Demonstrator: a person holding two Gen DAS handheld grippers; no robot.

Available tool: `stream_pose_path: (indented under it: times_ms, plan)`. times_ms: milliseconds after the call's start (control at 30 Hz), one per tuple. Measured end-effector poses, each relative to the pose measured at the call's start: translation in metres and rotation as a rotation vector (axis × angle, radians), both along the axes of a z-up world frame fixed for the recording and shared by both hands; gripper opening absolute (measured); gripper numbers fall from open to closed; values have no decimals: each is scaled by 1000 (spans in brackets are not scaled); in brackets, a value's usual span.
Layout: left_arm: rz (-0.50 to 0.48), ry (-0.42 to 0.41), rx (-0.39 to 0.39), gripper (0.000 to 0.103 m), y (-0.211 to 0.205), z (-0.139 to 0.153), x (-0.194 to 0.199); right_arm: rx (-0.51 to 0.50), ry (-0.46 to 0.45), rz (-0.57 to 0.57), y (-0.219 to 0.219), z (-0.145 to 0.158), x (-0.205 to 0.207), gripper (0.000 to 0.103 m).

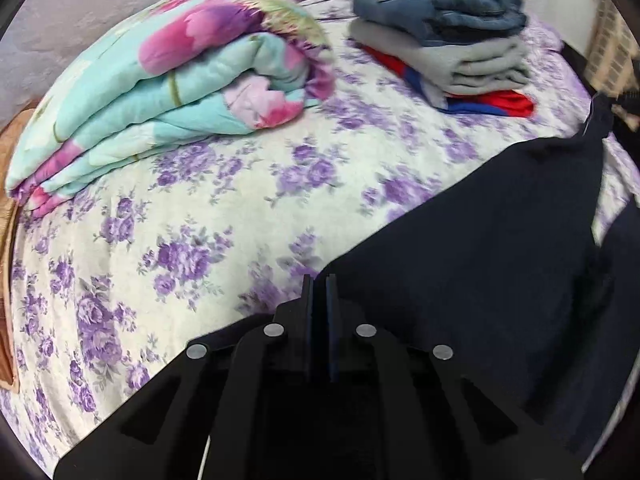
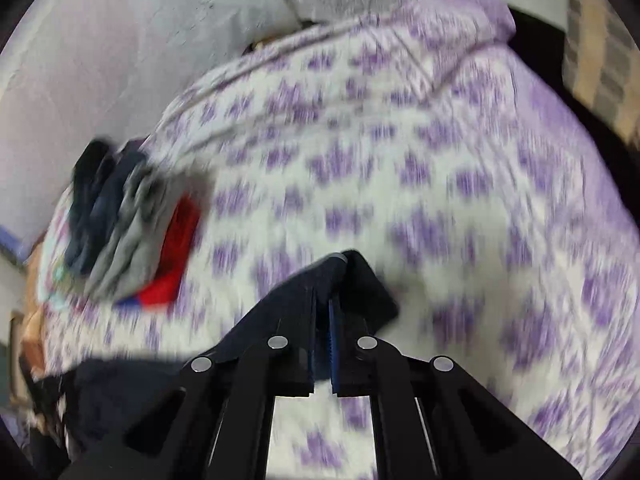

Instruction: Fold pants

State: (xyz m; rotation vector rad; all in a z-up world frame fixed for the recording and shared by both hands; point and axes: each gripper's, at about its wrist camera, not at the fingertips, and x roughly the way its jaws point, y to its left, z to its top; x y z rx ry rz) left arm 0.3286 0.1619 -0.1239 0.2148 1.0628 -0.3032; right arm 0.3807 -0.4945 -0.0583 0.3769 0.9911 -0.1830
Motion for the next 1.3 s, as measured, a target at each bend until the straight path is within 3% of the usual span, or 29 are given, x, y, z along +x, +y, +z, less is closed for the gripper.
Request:
stream_pose_path:
  times_ms: [100, 200, 300, 367, 400, 433, 500, 533, 633, 733, 867, 967, 1000, 1033, 1100, 1233, 1300]
  plan:
    - [34, -3, 31, 5, -1, -7, 9, -46, 58, -2, 3, -23, 63, 4]
    - [35, -2, 74, 5, -4, -14, 15, -67, 130, 11, 6, -72, 99, 5]
    - [35, 7, 100, 5, -7, -15, 18, -97, 154, 38, 13, -97, 104, 8]
    - [35, 9, 93, 5, -5, -6, 17, -93, 126, 49, 11, -79, 92, 11]
    - [40, 2, 81, 5, -2, 1, 15, -93, 108, 60, 9, -67, 85, 29]
    - [50, -10, 69, 5, 2, 9, 12, -107, 75, 73, 8, -47, 71, 64]
    - [61, -76, 69, 5, 7, 30, -1, -173, 4, 100, 8, -14, 39, 86]
    - [55, -85, 63, 5, 6, 35, -7, -215, -18, 132, 9, -2, 19, 86]
    - [22, -100, 38, 5, -1, 42, -34, -214, -4, 174, -3, -9, -14, 86]
    - [-8, -68, 16, 6, -15, 31, -52, -161, 32, 199, -20, -42, -23, 86]
    - [-23, -32, 57, 7, -30, 14, -65, -115, 105, 248, -23, -98, -3, 80]
    - [21, 54, 105, 7, -27, -13, -51, -58, 80, 264, -16, -120, 11, 79]
    - [29, 58, 88, 7, -25, -16, -49, -38, 60, 269, -15, -121, 11, 60]
    - [35, 54, 76, 7, -24, -15, -48, 32, 26, 296, -11, -118, 9, 15]
    - [40, 62, 67, 7, -22, -12, -46, 49, 4, 284, -9, -105, 1, 11]
    - [27, 57, 90, 8, -24, -13, -46, 89, -89, 188, -21, -46, -38, 10]
    - [27, 57, 93, 8, -23, -11, -46, 109, -53, 127, -28, -28, -58, 9]
